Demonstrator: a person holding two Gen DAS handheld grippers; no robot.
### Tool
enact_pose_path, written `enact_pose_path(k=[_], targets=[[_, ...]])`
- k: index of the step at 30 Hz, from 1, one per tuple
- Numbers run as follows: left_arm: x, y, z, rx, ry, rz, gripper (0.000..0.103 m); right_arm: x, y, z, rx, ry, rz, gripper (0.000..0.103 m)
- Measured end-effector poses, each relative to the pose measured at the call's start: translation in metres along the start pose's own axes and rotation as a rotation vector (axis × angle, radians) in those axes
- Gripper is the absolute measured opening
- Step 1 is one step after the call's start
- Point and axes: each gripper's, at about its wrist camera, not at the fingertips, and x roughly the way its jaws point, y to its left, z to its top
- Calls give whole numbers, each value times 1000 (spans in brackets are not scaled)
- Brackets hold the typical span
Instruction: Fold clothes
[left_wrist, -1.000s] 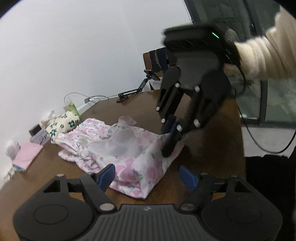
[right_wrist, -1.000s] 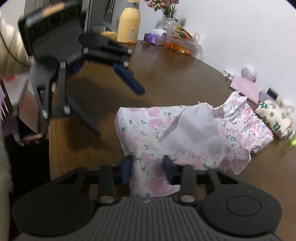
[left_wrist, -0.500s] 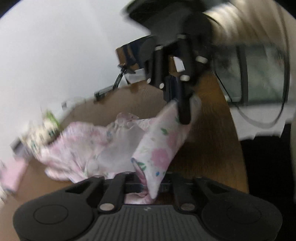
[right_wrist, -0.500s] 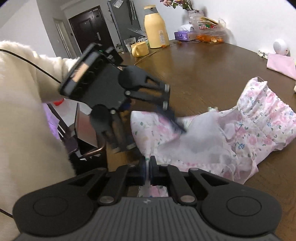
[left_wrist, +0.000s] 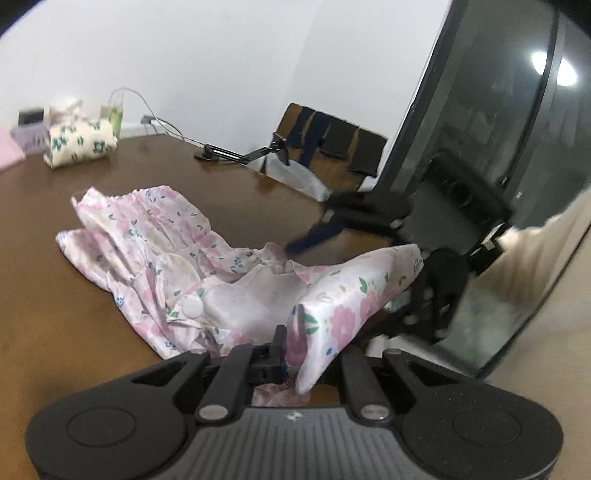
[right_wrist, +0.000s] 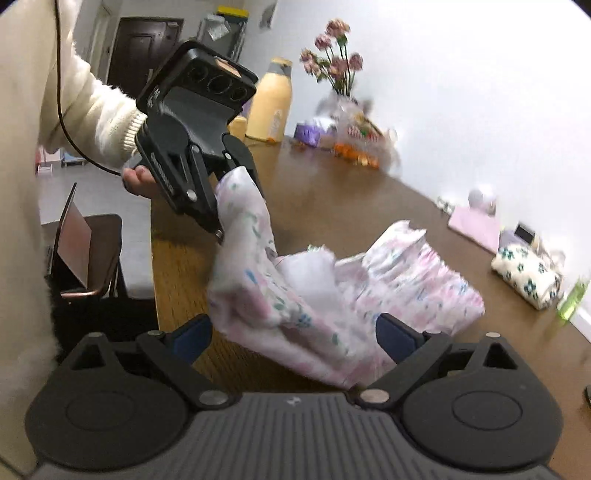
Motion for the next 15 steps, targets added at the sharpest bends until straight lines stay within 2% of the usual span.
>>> enact_pose_path(k=[1, 2, 4, 5, 6, 8, 9, 12, 14, 15], targets=[[-3, -1, -3, -22, 10, -16, 7, 2, -1, -2, 33, -5, 33, 70], [-7, -3, -7, -38, 16, -17, 7, 4, -2, -3, 66, -10, 66, 43], [-15, -9, -14, -68, 27, -18, 8, 9, -17, -10, 236, -6, 169, 24], [-16, -11, -15, -81, 28, -9, 10, 9, -27, -16, 342, -21, 229, 18], [-18, -11, -15, -112, 14, -2, 14, 9, -36, -22, 452, -41, 289, 16], [-27, -8, -20, -186, -29, 9, 36, 11, -52, -35, 655, -63, 380, 14], [-28, -4, -20, -226, -54, 17, 39, 13, -59, -42, 745, -61, 408, 14], [-23, 6, -19, -304, -101, 64, 37, 19, -67, -58, 903, -43, 438, 14], [-20, 6, -19, -315, -127, 123, 20, 22, -70, -67, 993, -25, 435, 16], [-18, 5, -18, -318, -137, 149, 20, 21, -72, -69, 1025, -25, 423, 16]])
